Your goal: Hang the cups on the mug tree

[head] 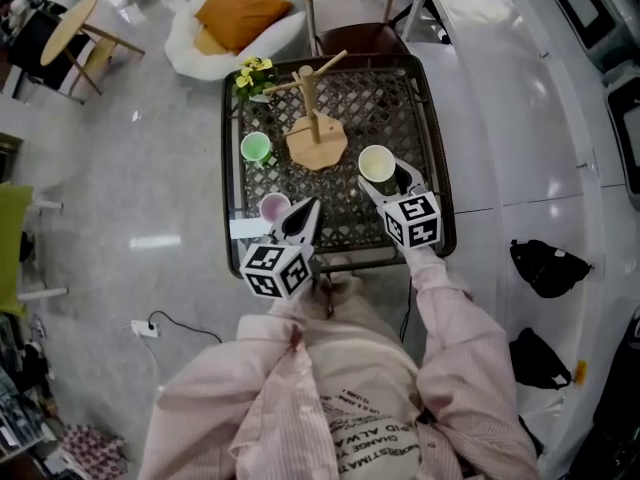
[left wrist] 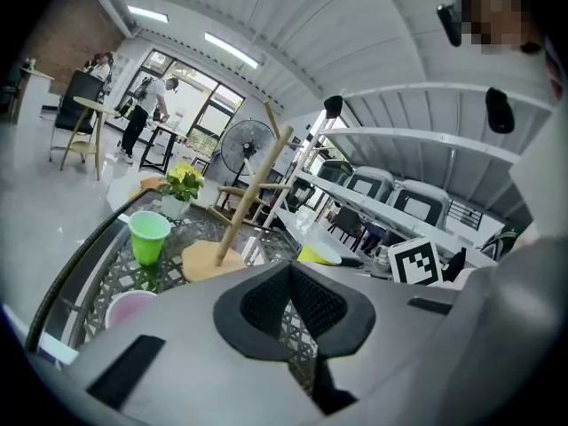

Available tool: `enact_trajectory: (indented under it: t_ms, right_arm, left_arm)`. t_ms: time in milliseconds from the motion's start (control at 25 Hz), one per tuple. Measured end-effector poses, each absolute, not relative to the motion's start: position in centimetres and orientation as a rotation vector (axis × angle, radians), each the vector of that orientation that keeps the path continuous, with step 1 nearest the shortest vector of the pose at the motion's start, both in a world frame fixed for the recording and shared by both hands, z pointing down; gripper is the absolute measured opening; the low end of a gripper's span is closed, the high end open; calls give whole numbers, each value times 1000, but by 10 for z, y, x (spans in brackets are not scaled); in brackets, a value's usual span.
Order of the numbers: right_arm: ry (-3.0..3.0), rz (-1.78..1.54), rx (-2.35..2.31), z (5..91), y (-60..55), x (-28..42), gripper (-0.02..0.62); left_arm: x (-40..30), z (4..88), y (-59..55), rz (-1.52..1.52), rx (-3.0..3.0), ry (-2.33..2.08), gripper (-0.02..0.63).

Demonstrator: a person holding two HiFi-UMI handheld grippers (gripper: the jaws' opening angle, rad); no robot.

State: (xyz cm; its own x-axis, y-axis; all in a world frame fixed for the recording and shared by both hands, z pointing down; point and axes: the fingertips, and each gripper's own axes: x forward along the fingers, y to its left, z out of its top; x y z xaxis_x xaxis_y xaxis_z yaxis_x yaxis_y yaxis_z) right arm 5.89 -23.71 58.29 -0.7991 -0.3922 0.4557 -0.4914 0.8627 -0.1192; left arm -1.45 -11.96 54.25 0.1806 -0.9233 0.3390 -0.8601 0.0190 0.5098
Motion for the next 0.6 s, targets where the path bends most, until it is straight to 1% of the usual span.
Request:
enact_trajectory:
  t_ms: [600]
  right_arm:
    - [-2675, 184, 685, 520, -280, 31, 282]
  left_arm:
    - [-43, 493, -143, -164, 1935, -1734, -3]
